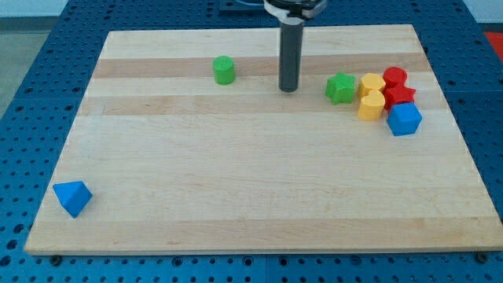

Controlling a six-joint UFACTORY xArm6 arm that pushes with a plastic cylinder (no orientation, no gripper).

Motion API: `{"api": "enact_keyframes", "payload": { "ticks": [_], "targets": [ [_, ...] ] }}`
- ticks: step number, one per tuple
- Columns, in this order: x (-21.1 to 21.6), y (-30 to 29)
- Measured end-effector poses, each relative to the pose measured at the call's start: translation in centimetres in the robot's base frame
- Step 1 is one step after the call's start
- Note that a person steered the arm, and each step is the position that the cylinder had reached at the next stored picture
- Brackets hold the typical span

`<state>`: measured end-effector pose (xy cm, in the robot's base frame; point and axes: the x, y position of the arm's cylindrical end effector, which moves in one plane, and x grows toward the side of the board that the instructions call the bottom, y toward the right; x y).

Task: Push the green circle into green star

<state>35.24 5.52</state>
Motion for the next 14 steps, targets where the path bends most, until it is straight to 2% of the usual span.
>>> {"api": "enact_keyframes", "payload": {
  "ticks": [2, 3, 4, 5, 6, 7, 8, 9, 11, 12, 13, 14],
  "targets": [
    [0.6, 5.1],
    [0.6, 5.0],
    [-1.4, 1.0],
    [-6.1, -1.2],
    [-9.2, -8.1],
    [-9.0, -16.9],
    [-5.2, -19.5],
    [-3.1, -16.8],
    [-7.7, -18.7],
    [-5.7, -14.8],
    [-1.9, -10.9],
    [-1.6, -10.2]
  ]
}}
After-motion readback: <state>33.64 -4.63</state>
